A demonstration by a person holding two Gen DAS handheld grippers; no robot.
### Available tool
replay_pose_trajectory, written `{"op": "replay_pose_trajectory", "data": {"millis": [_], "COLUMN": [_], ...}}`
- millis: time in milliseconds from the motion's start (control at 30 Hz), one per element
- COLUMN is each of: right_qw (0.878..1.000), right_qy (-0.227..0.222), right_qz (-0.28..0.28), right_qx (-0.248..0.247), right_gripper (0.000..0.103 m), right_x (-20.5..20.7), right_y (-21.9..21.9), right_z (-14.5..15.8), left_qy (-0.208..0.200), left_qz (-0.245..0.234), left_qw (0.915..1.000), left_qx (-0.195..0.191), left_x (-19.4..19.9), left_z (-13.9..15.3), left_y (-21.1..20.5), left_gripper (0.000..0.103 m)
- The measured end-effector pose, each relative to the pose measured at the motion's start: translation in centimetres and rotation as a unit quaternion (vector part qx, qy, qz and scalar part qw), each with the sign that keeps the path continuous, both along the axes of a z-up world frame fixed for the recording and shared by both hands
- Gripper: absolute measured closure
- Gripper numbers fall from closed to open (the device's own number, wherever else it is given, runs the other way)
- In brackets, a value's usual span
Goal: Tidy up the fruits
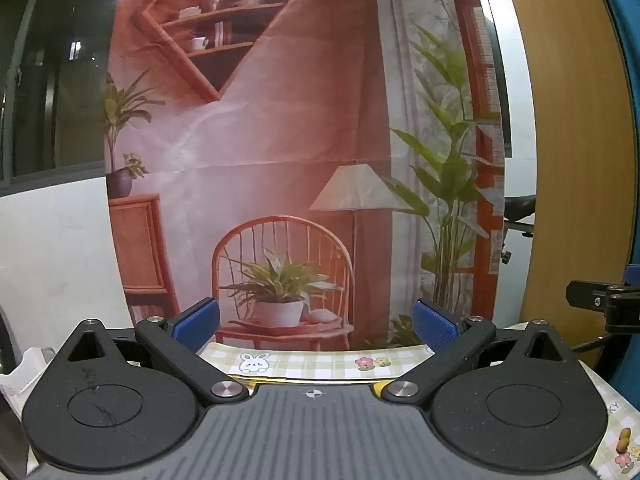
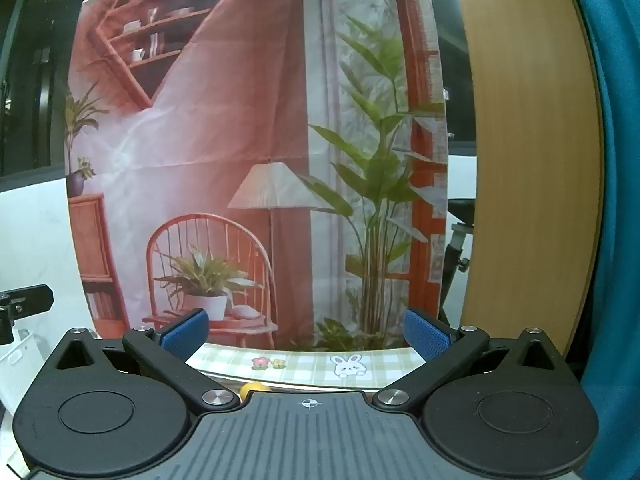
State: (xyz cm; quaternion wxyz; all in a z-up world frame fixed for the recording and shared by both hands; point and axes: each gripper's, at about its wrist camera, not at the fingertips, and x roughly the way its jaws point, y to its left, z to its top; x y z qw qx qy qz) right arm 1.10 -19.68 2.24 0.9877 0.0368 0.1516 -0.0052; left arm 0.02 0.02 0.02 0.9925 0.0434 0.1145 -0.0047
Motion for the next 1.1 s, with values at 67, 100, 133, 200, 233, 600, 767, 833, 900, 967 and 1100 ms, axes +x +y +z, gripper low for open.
{"op": "replay_pose_trajectory", "data": {"millis": [67,100,133,200,233,600,767,833,900,967,1100], "right_qw": [1.000,1.000,1.000,1.000,1.000,1.000,1.000,1.000,1.000,1.000,1.000], "right_qy": [-0.002,-0.001,-0.001,-0.001,-0.001,0.002,0.002,0.002,0.002,0.003,0.003], "right_qz": [0.000,0.000,0.001,0.002,0.002,0.003,0.003,0.002,0.002,0.003,0.003], "right_qx": [0.001,0.001,0.001,0.001,0.001,-0.002,-0.001,-0.001,0.000,0.001,0.002], "right_gripper": [0.000,0.000,0.000,0.000,0.000,0.000,0.000,0.000,0.000,0.000,0.000], "right_x": [-0.02,-0.01,-0.02,-0.06,-0.09,0.01,0.34,0.25,0.10,0.00,-0.08], "right_y": [-0.02,-0.02,-0.03,-0.03,-0.04,0.11,0.22,0.35,0.54,0.22,0.29], "right_z": [-0.02,-0.03,-0.03,-0.01,0.00,-0.15,-0.44,-0.44,-0.41,-0.19,-0.17], "left_qy": [0.000,0.000,-0.005,-0.001,0.002,0.010,0.011,0.010,0.011,0.010,0.011], "left_qz": [0.000,0.000,0.001,-0.002,-0.004,-0.001,-0.002,-0.003,-0.003,-0.003,-0.004], "left_qw": [1.0000,1.0000,0.9999,1.0000,1.0000,0.9999,0.9999,0.9999,0.9999,0.9999,0.9999], "left_qx": [0.001,0.001,0.009,0.005,0.003,0.002,0.002,0.003,0.003,0.004,0.004], "left_x": [0.08,0.15,-0.29,-0.28,-0.25,0.25,0.27,0.24,0.24,0.24,0.23], "left_z": [0.03,0.05,0.06,0.14,0.18,0.01,0.19,0.15,0.13,0.11,0.09], "left_y": [0.09,0.19,0.10,0.24,0.32,0.13,0.08,0.05,0.07,0.07,0.09], "left_gripper": [0.000,0.000,0.000,0.000,0.000,0.000,0.000,0.000,0.000,0.000,0.000]}}
